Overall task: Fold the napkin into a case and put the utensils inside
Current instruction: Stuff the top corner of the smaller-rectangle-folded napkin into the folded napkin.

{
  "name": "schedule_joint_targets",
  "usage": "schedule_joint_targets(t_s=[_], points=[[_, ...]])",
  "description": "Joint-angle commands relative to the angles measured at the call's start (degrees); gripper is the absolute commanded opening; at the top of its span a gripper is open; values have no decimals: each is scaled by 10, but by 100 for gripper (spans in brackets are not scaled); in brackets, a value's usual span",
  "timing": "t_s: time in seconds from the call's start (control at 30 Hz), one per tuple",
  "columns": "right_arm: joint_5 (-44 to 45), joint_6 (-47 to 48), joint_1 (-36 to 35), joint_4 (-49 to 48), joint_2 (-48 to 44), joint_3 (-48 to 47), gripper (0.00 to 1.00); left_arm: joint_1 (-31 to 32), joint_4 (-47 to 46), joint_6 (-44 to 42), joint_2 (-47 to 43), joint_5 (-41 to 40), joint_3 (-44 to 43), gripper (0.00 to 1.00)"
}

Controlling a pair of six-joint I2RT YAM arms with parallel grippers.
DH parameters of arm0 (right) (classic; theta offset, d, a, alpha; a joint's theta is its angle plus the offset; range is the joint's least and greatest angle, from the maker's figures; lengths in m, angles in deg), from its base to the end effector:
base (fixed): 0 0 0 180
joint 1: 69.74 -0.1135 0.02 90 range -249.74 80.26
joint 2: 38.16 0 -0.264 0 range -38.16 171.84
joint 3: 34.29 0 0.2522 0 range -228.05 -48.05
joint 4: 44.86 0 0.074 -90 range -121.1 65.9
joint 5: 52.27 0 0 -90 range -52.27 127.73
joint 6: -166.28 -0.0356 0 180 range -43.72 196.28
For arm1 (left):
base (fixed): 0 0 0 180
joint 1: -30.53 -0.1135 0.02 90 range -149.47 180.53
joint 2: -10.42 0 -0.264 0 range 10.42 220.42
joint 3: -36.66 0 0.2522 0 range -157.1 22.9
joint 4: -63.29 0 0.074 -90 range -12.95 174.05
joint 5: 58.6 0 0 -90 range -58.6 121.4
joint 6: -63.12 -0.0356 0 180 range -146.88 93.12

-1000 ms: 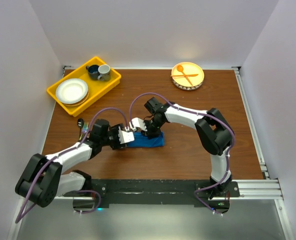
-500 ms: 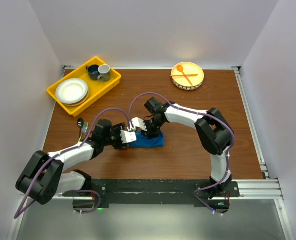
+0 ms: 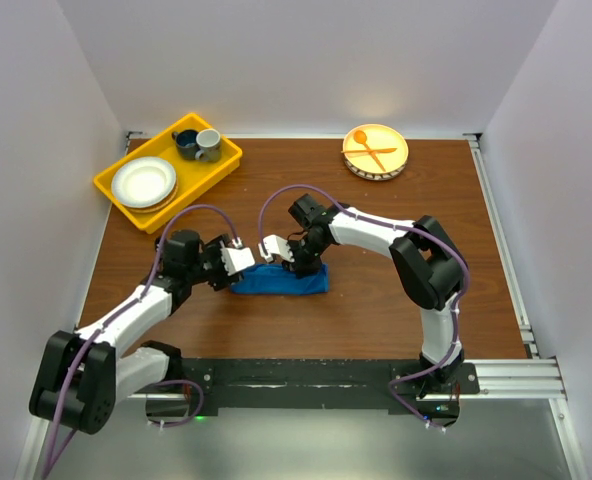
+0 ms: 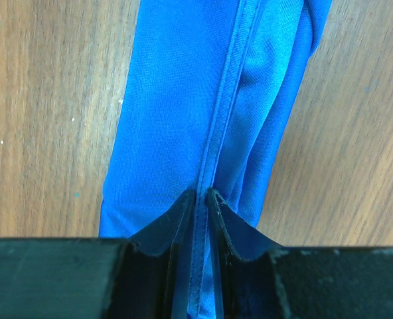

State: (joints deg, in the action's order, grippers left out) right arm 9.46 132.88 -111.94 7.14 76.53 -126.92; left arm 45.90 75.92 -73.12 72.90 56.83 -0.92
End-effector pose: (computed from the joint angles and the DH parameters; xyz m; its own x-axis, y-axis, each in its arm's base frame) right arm 0.2798 0.2764 0.1573 0.1822 -0.8273 -0.5314 -0.9734 -0.2282 0.0214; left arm 0.1994 -0.0707 0.1768 0.0038 0.6754 -0.7374 0.8169 0.4232 0.3918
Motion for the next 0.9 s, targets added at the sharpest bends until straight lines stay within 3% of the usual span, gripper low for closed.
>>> schedule_joint_targets(t_s=[0.0, 0.43, 0.63, 0.87], points=[[43, -3, -1, 68, 56, 35, 20, -5, 10, -12, 12, 21, -17, 70], [44, -4, -2, 65, 56, 36, 21, -5, 10, -17, 12, 32, -23, 69], [44, -4, -2, 66, 57, 36, 21, -5, 93, -10, -39, 45, -44, 69], [44, -4, -2, 66, 55, 37, 21, -5, 103, -25, -24, 28, -40, 68]])
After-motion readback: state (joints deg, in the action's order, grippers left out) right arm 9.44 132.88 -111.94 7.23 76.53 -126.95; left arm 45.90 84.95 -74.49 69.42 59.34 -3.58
